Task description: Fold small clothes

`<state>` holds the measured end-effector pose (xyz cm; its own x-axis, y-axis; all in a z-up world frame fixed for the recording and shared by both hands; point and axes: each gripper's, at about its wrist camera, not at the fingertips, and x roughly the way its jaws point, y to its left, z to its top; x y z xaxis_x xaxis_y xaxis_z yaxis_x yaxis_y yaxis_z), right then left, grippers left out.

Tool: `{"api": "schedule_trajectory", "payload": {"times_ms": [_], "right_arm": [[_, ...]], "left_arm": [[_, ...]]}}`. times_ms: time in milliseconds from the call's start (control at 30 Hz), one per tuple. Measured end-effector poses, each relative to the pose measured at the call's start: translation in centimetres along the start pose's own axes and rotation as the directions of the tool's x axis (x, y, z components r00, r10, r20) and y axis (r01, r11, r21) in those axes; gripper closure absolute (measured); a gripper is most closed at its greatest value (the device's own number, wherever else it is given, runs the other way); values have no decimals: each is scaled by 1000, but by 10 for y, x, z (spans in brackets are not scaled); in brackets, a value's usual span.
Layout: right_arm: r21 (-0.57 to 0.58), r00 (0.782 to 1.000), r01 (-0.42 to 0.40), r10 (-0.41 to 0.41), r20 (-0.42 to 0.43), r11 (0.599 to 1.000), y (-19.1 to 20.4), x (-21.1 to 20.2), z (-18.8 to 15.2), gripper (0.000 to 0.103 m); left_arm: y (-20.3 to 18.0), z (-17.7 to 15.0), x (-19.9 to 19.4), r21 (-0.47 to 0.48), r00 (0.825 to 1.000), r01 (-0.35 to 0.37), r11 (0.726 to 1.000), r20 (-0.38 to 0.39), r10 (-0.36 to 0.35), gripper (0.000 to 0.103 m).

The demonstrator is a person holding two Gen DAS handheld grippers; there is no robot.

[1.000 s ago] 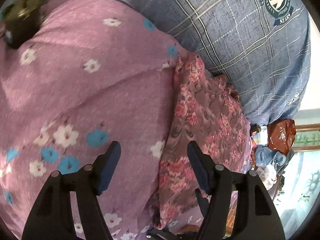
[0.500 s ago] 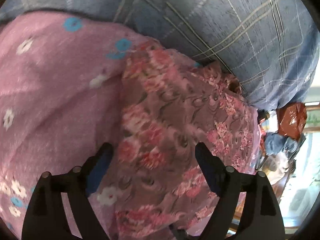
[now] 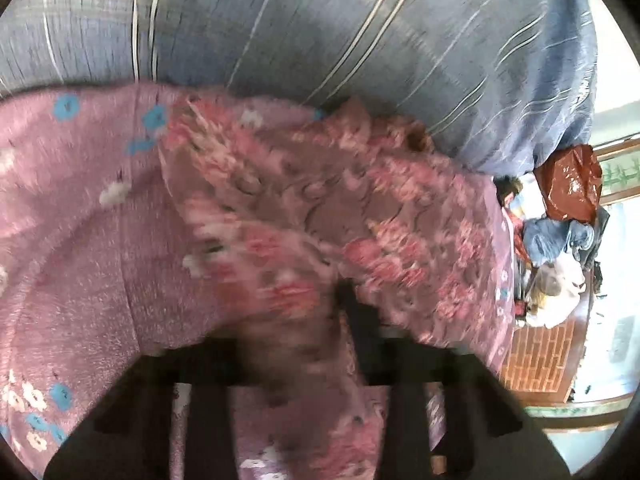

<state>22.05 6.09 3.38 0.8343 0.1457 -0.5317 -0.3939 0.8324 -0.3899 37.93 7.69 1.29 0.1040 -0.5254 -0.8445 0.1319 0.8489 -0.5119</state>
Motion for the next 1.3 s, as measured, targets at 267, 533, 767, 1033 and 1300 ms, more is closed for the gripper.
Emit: {"api": "schedule_trajectory", "payload": {"times_ms": [267, 533, 767, 1033, 1300], "right_arm": [[162, 999, -36, 34, 18, 986, -41, -18, -6, 96], [424, 995, -99, 84, 53, 900, -109, -50, -36, 96], [636, 985, -173, 133, 111, 752, -177, -67, -87, 97], [761, 972, -234, 151, 178, 605, -239, -78, -144, 97], [913, 942, -327, 158, 295, 244, -297, -66, -223, 97]], "left_arm": [[-52, -6, -26, 51, 993, -66, 996, 103, 61, 88], [-117, -11, -24, 86, 986, -79, 993, 152, 65, 88], [-185, -10, 18, 122, 984, -120, 985, 143, 102, 88], [-247, 0, 77, 179, 980, -187, 966, 98, 172, 88], [-291, 17, 146, 224, 958, -286, 932, 50, 282, 88]]}}
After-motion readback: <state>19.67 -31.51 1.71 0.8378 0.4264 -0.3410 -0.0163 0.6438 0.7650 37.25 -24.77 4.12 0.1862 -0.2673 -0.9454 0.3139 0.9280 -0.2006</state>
